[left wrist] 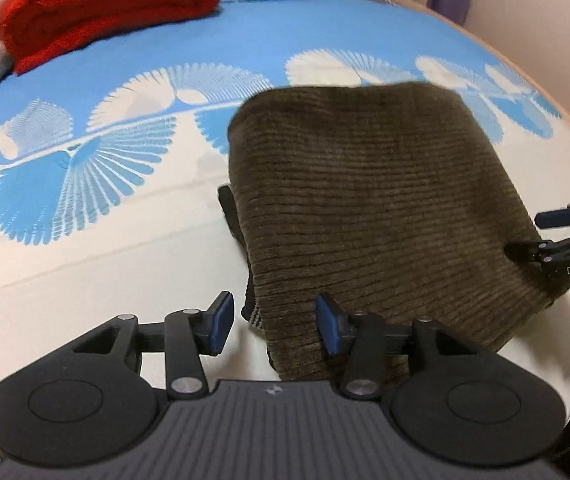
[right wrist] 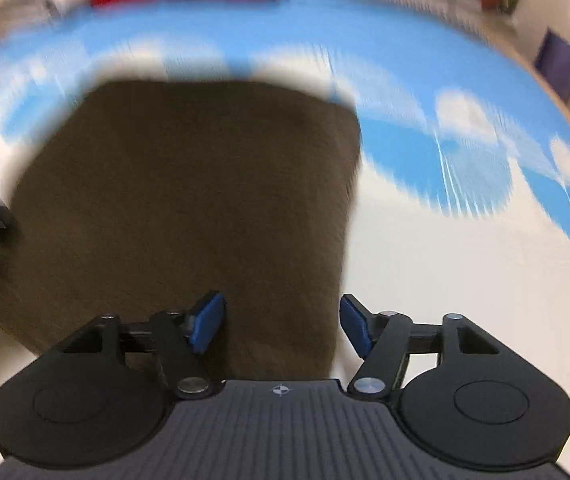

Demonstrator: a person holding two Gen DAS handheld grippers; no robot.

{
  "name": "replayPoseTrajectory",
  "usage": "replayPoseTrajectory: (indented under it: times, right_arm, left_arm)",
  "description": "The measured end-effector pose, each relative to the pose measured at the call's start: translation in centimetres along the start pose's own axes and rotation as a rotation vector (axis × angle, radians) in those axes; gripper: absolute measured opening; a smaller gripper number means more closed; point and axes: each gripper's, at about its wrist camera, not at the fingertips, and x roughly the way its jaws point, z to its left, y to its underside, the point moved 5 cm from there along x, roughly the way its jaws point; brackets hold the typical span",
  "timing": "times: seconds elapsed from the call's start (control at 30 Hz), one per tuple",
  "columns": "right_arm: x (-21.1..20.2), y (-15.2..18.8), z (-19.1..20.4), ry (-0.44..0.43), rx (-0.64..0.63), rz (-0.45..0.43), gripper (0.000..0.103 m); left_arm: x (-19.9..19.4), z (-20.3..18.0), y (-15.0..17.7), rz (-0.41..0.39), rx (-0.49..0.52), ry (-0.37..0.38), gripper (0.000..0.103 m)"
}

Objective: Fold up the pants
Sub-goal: 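Open both grippers and pull them back from the folded pants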

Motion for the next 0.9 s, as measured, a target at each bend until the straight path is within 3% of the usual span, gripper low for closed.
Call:
replayPoseTrajectory:
  times: [0.07,0.13,0.17,0.23,0.33,0.4,0.5,0.6,0.77,0.83,0.9]
  right_arm:
    - [-0.2,-0.1,-0.3,0.0,0.028,-0.009,0.07]
    - [-1.3,-1.0,-0.4,0.005,0.053,-0.059,0.07]
    - [-2.3,-1.1,-0.5,0.015,0.07,-0.1,0.07]
    - [-4.4,-1.2,-0.9,0.024,0.117,-0.172,0.07]
    - [-9.1,-1.6,-1.7,0.004,0.206,-0.313,0.073]
    - [-13.0,-1.1,-1.7,0.021,0.239,-0.43,0.094]
    - [-18.6,1.3,-1.2,0.044,0.249,-0.588,0.102]
    - [-22.4,4.9,-0.6,0.052,0.225,-0.667,0.102]
    - [-24.8,11.3,1.9,0.032,0.221,-0.679,0.102]
    - [-25.3,12.8,2.8,0.031,0.231,-0.662,0.102]
    - [-24.5,13.6,2.9,0.022,0.278,-0.623,0.102]
  left_arm:
    - [-1.2,0.1,0.1,-0.034,-0.002,-0.032,0.055]
    - [-3.3,-0.4,0.5,-0.08,0.012,-0.057,0.075]
    - [-4.4,-0.7,0.7,-0.1,0.024,-0.059,0.079]
    - [-7.0,-1.2,0.8,-0.135,0.055,-0.065,0.082]
    - [-12.3,-1.8,0.8,-0.24,0.077,-0.141,0.087]
    - [-16.4,-2.2,1.6,-0.33,0.064,-0.178,0.087]
    - [-21.1,-2.8,3.8,-0.399,-0.012,-0.202,0.089]
    - [-23.4,-3.9,6.7,-0.413,-0.089,-0.144,0.103]
    - [-22.4,-6.5,11.9,-0.339,-0.1,-0.167,0.103]
    - [-21.6,-7.2,12.6,-0.286,-0.076,-0.188,0.103]
    - [-21.4,-7.0,12.7,-0.295,-0.092,-0.17,0.103]
